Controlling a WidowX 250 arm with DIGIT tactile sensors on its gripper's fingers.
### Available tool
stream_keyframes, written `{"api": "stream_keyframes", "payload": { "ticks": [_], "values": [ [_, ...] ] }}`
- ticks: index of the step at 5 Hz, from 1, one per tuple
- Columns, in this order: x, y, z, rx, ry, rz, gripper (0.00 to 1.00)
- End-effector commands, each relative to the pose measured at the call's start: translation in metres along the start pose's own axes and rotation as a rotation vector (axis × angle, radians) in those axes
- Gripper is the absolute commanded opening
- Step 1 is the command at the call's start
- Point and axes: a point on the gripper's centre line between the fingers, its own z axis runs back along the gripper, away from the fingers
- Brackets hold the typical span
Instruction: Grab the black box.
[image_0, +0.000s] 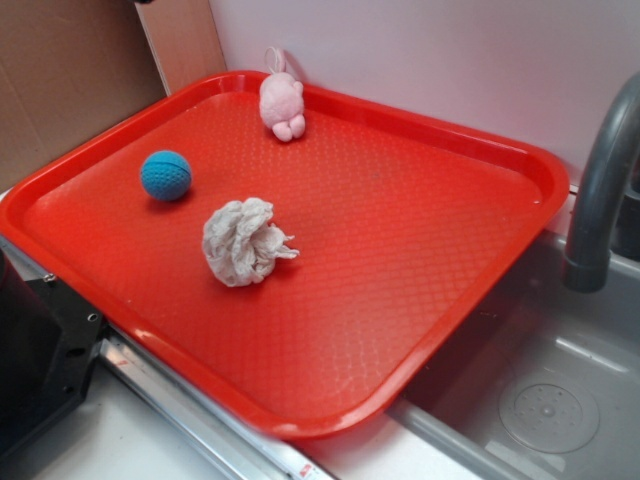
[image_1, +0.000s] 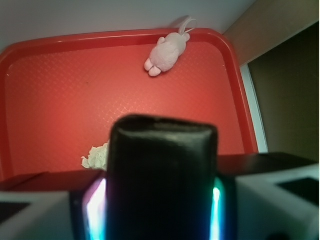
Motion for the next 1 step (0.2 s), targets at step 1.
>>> {"api": "stream_keyframes", "payload": {
  "ticks": [1],
  "values": [
    [0.0201, 0.0055, 0.0017, -0.004, -0.020, 0.032, 0.00]
  ]
}}
